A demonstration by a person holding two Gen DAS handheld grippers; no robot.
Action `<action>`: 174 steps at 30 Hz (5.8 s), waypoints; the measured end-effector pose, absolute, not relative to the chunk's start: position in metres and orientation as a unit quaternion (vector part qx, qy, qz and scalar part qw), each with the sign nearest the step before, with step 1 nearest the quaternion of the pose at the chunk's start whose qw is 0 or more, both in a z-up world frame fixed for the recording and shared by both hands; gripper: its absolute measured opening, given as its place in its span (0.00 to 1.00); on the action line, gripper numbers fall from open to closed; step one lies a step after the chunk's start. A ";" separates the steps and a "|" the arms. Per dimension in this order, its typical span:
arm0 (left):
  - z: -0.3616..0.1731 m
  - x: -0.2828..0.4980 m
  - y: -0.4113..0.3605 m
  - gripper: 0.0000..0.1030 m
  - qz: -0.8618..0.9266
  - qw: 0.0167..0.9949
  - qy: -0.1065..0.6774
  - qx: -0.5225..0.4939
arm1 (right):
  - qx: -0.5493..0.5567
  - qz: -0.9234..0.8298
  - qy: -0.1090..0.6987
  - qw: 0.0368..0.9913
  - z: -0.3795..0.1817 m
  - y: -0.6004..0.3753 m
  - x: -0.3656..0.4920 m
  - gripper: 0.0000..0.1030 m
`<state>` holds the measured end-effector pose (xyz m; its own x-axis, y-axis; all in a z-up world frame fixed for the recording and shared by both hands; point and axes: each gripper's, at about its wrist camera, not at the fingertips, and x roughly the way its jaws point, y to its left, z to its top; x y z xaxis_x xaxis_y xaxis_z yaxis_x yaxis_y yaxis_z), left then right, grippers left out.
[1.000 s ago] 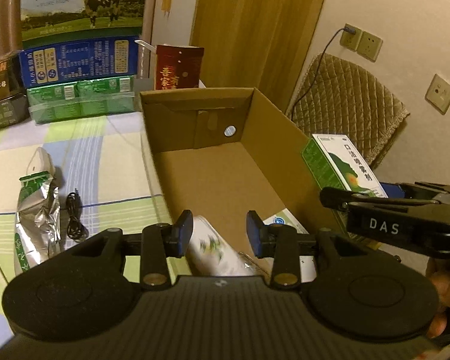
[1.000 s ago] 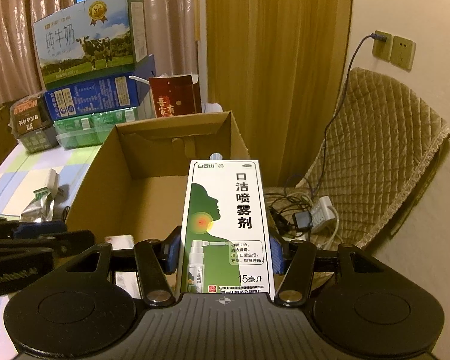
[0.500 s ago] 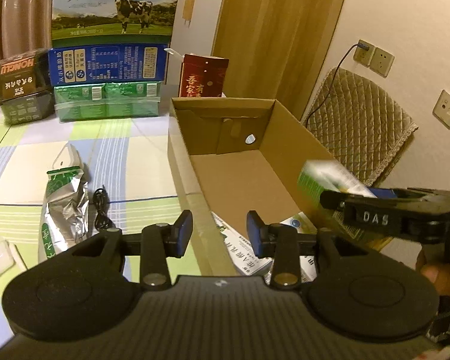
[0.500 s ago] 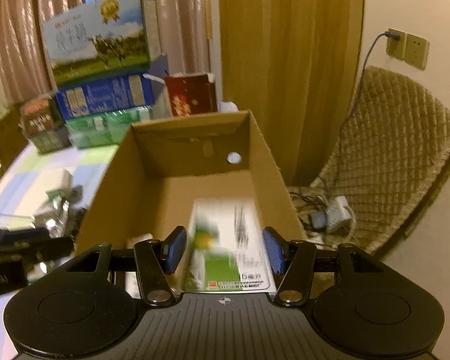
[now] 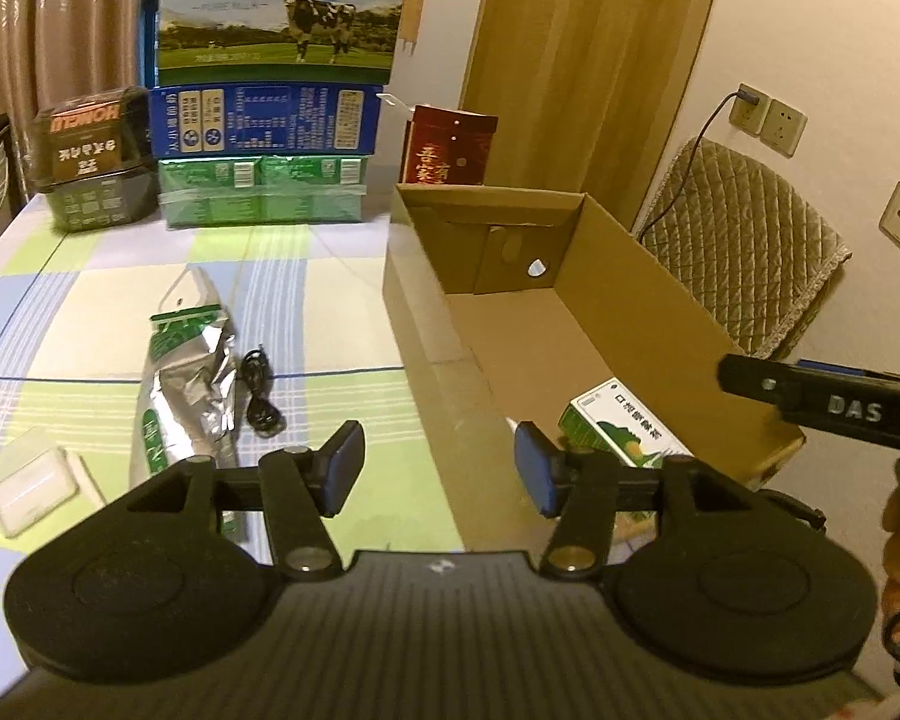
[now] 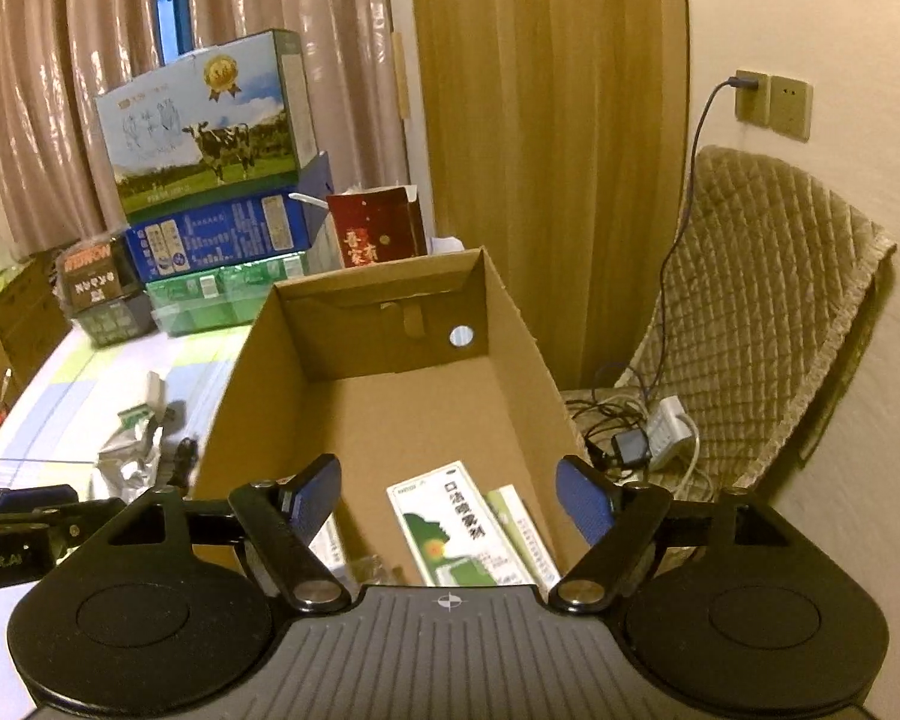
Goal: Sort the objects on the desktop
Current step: 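Open both grippers to drop the boxes into the cardboard box, then withdraw both tools from the cardboard box back over the table, then grasp the white plastic spoon with right gripper while left grasps the clear plastic box, then carry the spoon and clear box over the cardboard box with both grippers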
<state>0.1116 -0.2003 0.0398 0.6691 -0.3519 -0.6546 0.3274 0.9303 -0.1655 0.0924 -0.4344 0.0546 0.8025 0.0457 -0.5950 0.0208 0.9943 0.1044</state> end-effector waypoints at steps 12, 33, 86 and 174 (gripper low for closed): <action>0.046 0.076 -0.165 0.78 -0.176 0.917 0.358 -0.015 | 0.049 0.026 0.309 0.949 0.063 -0.403 0.048 0.92; 0.040 0.040 -0.085 0.99 -0.124 0.923 0.364 -0.020 | 0.019 0.083 0.320 0.944 0.065 -0.345 0.032 0.98; -0.049 0.141 0.080 0.98 -0.179 0.901 0.382 0.104 | -0.115 0.282 0.357 0.883 -0.067 -0.146 0.089 0.66; -0.086 0.096 -0.006 0.65 -0.159 0.899 0.409 0.022 | -0.136 0.243 0.394 0.876 -0.103 -0.174 0.062 0.35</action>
<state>0.0957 -0.0062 -0.0856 0.6157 -0.2670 -0.7414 0.3030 0.9487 -0.0900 0.0616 -0.1736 -0.1034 0.5717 0.3183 -0.7562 -0.5330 0.8448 -0.0474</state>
